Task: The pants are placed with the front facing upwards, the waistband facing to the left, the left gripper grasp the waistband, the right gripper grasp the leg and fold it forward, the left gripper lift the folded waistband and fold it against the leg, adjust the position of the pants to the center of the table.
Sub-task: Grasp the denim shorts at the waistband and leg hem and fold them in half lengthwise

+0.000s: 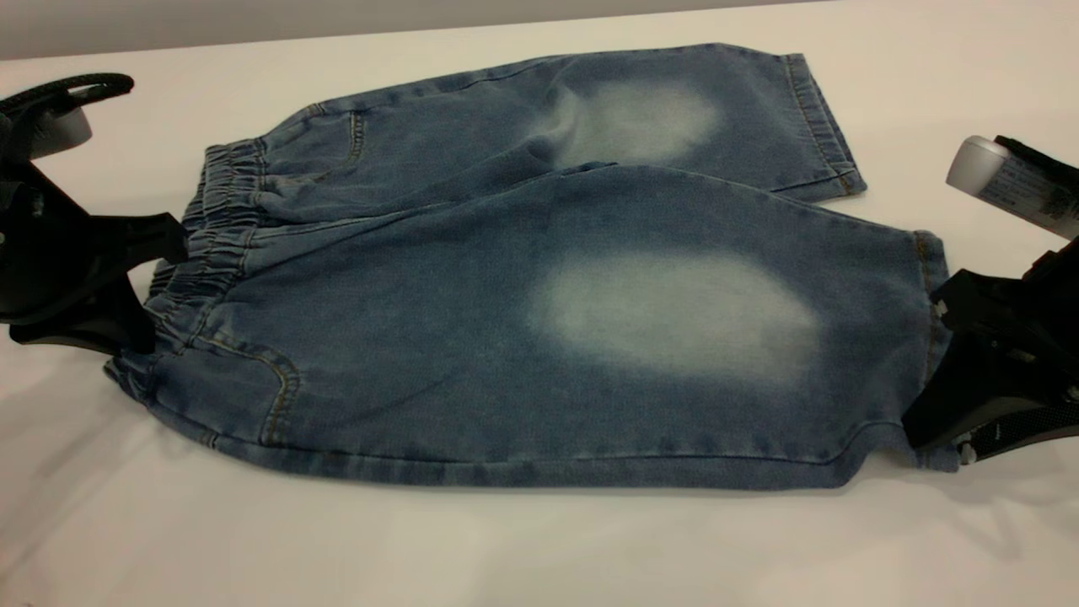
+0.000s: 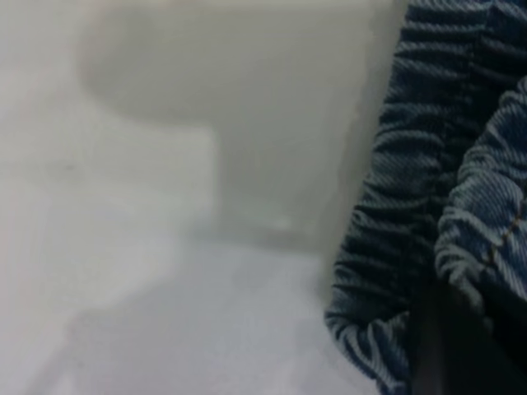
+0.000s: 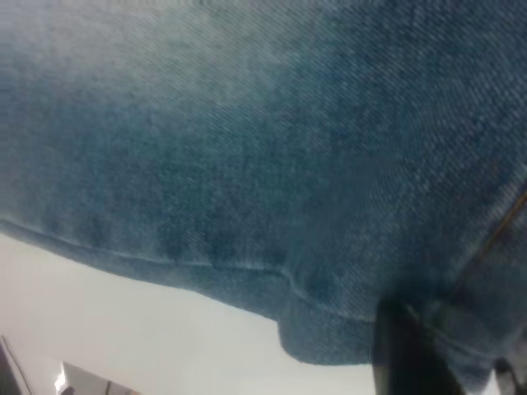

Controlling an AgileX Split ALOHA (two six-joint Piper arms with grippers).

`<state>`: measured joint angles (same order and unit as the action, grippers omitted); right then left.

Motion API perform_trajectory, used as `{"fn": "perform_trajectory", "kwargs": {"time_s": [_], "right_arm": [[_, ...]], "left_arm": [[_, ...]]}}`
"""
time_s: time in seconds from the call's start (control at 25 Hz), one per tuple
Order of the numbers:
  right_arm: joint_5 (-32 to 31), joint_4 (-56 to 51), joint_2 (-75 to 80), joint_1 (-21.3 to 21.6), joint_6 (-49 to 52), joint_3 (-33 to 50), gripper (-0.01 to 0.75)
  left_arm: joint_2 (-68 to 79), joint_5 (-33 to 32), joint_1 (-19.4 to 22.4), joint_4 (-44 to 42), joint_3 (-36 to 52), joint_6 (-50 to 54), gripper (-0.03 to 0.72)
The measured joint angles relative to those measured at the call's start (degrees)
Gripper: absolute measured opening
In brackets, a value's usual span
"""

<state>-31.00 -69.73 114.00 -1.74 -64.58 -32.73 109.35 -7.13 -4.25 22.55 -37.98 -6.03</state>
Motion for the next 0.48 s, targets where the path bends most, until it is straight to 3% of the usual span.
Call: {"fn": "perform_trajectory", "kwargs": {"time_s": [0.2,0.36,0.48], "right_arm": [[-0.04,-0.68,0.0,0.0,-0.09,0.0,0.176],[-0.11,-0.68,0.0,0.0,-0.8,0.0,0.056],[-0.26,-0.68,0.0,0.0,-1.0,0.0,0.014]], "left_arm": [[0.0,0.0,0.0,0.0,0.0,0.0,0.06],[0.0,0.04,0.0,0.05,0.0,0.0,0.06],[0.0,0.04,0.0,0.09,0.0,0.0,0.06]]}}
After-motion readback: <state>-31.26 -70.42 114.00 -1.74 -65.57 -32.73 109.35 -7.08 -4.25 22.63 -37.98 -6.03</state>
